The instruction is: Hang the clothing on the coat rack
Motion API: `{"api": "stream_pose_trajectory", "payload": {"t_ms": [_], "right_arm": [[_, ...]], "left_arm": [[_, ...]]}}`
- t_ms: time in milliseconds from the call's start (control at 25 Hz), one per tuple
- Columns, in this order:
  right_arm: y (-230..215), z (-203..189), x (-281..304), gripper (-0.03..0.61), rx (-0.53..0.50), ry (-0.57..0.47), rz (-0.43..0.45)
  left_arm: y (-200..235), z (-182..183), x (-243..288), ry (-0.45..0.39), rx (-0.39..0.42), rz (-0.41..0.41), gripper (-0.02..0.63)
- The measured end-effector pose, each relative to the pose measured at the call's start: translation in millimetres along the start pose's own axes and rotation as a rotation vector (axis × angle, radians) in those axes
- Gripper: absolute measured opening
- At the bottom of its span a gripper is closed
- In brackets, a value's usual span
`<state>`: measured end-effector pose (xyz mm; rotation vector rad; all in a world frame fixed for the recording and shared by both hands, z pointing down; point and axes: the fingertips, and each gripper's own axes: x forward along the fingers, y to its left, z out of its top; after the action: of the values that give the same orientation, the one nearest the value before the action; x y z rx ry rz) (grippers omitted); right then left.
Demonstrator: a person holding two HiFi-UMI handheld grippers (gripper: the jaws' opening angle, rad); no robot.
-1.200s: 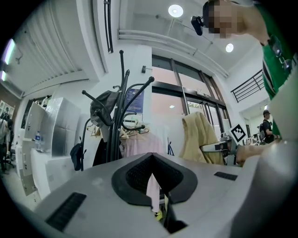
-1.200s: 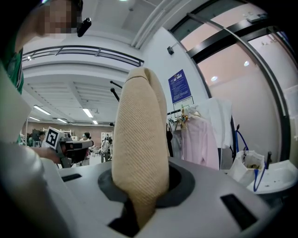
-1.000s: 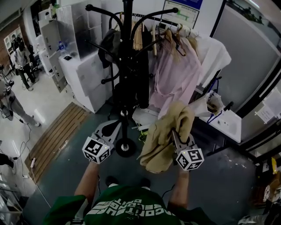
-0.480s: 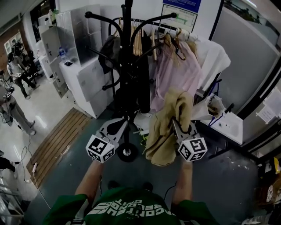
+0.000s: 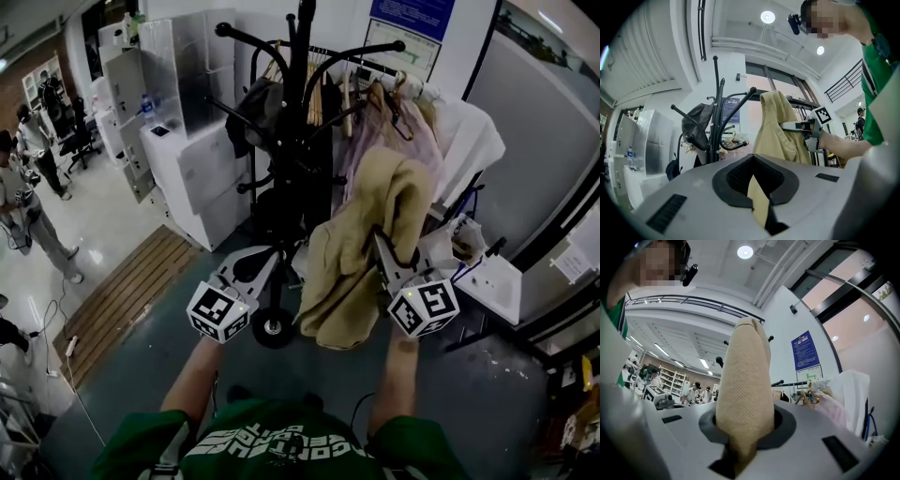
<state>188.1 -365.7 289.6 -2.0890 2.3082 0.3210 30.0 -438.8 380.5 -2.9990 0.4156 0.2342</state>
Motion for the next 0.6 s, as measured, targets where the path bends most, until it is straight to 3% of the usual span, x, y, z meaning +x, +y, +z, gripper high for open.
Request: {"api": "stream_pose_trajectory", "payload": {"t_ms": [320, 600], "right_arm": [[39, 11, 30, 0.085, -0.006, -0.012, 0.1], [49, 18, 34, 0.084, 0.027, -0.031, 0.119]], "left_arm": [[16, -4, -24, -0.001, -0.011, 0.061, 0.005], [29, -5, -45, -0.003, -0.027, 0.113, 0.005]]}}
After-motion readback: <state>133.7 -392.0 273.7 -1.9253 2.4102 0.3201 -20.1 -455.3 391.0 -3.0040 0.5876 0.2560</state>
